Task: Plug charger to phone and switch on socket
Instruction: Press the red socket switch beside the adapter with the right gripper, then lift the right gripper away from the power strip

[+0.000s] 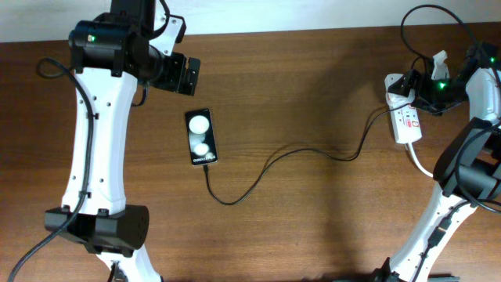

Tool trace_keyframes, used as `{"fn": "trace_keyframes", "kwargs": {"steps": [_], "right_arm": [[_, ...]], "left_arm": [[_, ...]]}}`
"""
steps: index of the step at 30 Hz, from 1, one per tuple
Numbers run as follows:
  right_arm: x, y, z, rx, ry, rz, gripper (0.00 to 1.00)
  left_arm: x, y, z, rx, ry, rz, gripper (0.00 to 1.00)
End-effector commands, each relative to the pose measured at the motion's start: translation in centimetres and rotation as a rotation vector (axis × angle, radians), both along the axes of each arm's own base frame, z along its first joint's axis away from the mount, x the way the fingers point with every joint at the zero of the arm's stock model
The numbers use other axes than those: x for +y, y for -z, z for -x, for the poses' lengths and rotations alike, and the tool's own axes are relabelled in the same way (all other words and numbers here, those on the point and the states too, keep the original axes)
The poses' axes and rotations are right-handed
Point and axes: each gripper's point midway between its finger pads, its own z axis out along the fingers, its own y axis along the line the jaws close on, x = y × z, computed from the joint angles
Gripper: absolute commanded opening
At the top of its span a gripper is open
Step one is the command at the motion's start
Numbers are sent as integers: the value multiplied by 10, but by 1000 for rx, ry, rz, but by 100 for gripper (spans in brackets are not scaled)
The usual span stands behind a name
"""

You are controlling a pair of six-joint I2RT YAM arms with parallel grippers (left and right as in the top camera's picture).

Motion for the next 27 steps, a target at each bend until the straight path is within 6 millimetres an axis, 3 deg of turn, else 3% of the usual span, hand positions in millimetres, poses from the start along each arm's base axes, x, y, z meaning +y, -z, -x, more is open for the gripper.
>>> {"fn": "trace_keyframes", "kwargs": {"steps": [1,12,16,22,24,27], "right_arm": [[27,5,0,32,-30,-58,99],[29,13,3,41,-32,-62,99],[43,13,2,52,-59,-66,99],[46,18,9,85,-60,-71,99],[38,17,11,92,-39,-70,99],[-3,7,25,120,79,-31,99]], "left_arm": [[2,-5,0,-20,8,-14,99],[2,-5,0,-20,8,-14,99],[2,-5,0,-19,8,-13,99],[2,-5,0,-20,8,-14,99],[2,-5,0,-20,8,-14,99],[2,-5,0,-19,8,-13,99]]}}
